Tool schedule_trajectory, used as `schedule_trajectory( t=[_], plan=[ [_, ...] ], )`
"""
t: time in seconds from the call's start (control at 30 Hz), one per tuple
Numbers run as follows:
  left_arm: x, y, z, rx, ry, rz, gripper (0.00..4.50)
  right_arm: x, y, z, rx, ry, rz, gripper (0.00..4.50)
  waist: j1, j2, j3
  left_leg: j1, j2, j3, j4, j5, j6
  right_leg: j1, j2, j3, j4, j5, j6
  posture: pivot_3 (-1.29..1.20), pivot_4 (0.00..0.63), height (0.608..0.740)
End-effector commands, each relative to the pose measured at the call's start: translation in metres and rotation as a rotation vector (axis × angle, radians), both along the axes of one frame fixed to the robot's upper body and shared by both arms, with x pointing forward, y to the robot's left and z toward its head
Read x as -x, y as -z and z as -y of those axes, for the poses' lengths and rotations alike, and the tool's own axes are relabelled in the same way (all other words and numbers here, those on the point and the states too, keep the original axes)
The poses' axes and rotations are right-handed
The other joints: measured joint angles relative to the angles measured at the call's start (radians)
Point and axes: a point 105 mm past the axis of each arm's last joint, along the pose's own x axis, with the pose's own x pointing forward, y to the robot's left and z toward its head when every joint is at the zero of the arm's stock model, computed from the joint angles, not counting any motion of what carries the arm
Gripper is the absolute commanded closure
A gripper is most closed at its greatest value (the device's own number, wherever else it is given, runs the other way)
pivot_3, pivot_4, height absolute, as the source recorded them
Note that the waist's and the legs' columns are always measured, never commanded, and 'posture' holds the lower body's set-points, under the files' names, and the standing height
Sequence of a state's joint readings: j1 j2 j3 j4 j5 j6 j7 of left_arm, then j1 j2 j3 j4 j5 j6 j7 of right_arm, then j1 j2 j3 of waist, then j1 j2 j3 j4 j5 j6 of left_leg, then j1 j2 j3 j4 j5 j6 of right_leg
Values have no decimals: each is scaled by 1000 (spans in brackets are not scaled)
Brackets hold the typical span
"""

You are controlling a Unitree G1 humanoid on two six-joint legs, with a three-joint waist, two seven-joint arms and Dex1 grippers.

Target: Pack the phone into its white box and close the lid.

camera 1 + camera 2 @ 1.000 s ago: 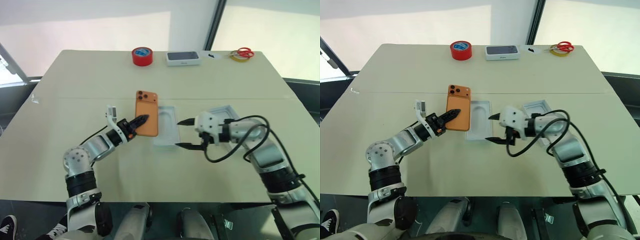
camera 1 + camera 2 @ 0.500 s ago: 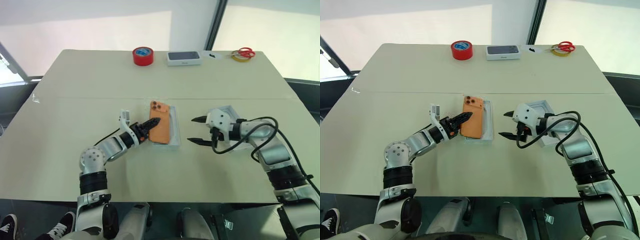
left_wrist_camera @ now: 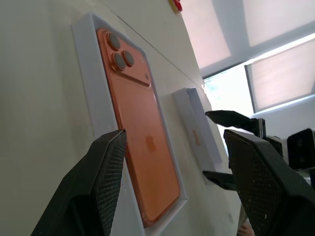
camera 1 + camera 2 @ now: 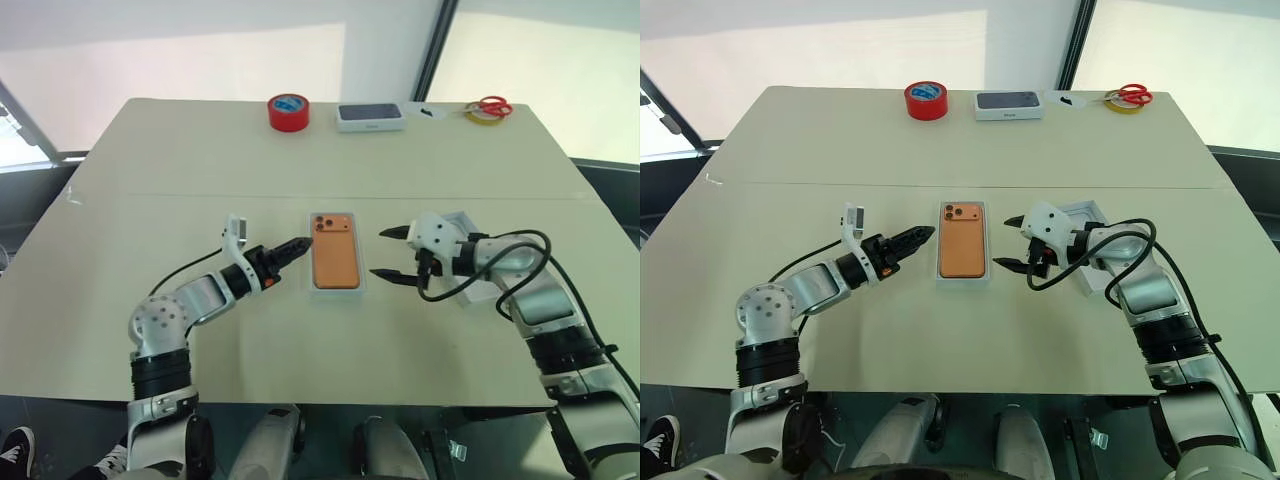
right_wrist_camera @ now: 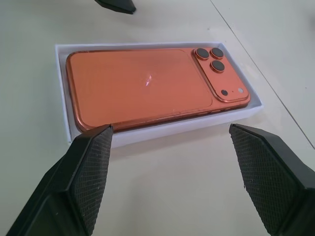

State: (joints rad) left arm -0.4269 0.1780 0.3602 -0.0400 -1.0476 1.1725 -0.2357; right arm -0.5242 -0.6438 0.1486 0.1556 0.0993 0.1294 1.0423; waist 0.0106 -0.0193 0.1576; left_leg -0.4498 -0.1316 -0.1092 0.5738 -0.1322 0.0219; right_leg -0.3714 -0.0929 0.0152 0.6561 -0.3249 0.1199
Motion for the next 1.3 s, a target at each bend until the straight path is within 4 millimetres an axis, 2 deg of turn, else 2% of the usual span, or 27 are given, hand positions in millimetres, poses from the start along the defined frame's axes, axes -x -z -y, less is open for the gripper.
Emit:
schedule_trajectory(
  t=[0.03,0.07,0.1,0.23,0.27,0.37,0.43,0.63,0.9,1.03,1.17,1.3],
  plan=[
    [-10,-6,-15,-215,-68,144,1713,-14,-9,-2,9,43,79,1075,-1,0,0,0,0,0,0,0,0,0,0,0,0,0,0,0,150,740],
    [-14,-1,-19,-318,-77,183,2027,-18,-8,-2,26,55,100,1398,-2,0,0,0,0,0,0,0,0,0,0,0,0,0,0,0,150,740],
    [-18,3,-22,-385,-92,207,2541,-21,-6,-2,49,67,116,1955,-1,1,0,0,0,1,-1,0,0,0,0,1,0,0,0,0,150,740],
    [-33,10,-19,-507,-85,273,4496,-31,9,-6,140,86,164,3973,5,2,0,0,-1,1,-1,0,0,-1,0,1,0,0,-2,0,150,740],
    [-35,13,-16,-540,-69,284,4500,-32,11,-9,146,80,170,4450,4,2,0,0,-1,1,-1,0,0,-1,0,1,0,0,-1,0,150,740],
    [-35,23,-4,-580,9,284,4500,-31,15,-16,160,59,168,4450,2,2,1,0,-1,1,-1,0,0,-1,-1,1,0,0,0,0,150,740],
    [-30,30,13,-583,104,293,4500,-30,20,-15,192,48,169,4450,0,2,1,0,-1,1,-1,0,0,-1,-1,1,0,0,0,0,150,740],
    [-19,36,44,-571,285,358,4500,-19,14,-17,128,11,126,4450,2,3,1,0,-1,0,-1,0,0,-1,0,1,0,0,0,0,150,740],
    [-15,26,96,-493,446,449,4500,14,25,25,203,44,35,4450,26,4,1,-2,-4,-1,1,-1,2,0,-3,-1,0,0,0,0,150,740],
    [-9,31,116,-486,528,457,4500,24,22,43,224,95,27,4450,28,4,1,-4,-4,-1,2,-2,2,-1,-4,-1,-1,0,0,0,150,740],
    [-1,35,131,-468,581,466,4500,35,22,55,218,131,-33,4450,29,4,2,-4,-4,-1,2,-1,2,-1,-4,-2,-1,0,1,0,150,740],
    [0,39,133,-476,595,462,4500,36,20,60,217,162,-46,4450,26,4,2,-4,-4,-2,2,-2,3,-1,-4,-2,-1,0,0,0,150,740]
  ],
)
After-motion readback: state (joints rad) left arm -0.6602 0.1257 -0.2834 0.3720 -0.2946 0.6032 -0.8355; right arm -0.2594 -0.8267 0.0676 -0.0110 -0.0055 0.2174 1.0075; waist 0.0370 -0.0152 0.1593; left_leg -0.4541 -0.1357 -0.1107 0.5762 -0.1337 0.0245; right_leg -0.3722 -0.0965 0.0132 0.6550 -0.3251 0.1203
